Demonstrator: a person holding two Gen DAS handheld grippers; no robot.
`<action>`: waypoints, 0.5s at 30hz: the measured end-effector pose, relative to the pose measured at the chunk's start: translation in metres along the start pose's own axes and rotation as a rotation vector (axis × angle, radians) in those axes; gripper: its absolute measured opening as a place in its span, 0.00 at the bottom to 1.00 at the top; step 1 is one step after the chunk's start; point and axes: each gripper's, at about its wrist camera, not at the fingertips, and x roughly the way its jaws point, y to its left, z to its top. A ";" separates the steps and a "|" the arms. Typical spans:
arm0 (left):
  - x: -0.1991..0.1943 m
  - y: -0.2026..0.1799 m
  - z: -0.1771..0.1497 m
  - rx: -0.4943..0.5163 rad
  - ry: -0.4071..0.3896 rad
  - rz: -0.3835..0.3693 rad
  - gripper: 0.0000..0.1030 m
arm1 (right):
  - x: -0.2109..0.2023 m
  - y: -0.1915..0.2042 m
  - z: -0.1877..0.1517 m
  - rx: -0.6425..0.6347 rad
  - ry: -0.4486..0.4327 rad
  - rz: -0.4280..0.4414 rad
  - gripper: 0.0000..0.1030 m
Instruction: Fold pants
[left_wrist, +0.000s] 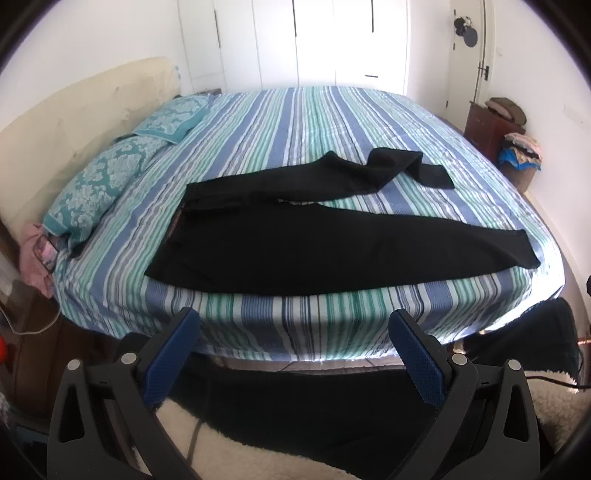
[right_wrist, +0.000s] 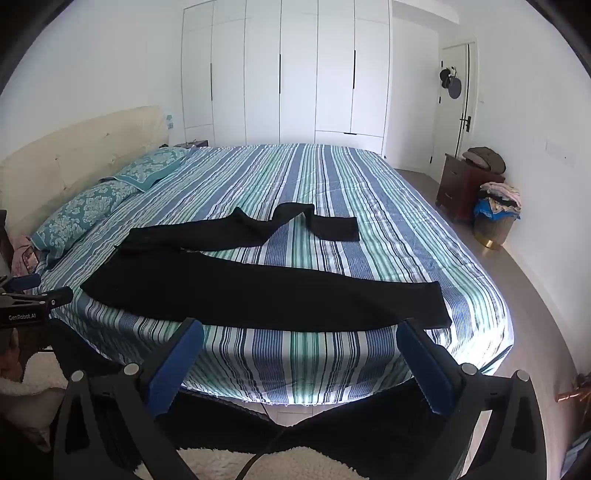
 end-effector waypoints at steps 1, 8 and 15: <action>0.000 0.000 0.000 -0.002 0.000 0.000 0.99 | 0.000 0.001 0.000 -0.003 0.000 -0.002 1.00; 0.004 -0.002 -0.002 0.001 0.000 -0.004 0.99 | -0.001 0.002 0.001 -0.010 -0.007 -0.003 1.00; 0.006 0.001 -0.002 -0.007 0.007 -0.006 0.99 | 0.002 0.003 0.002 -0.008 0.004 0.001 1.00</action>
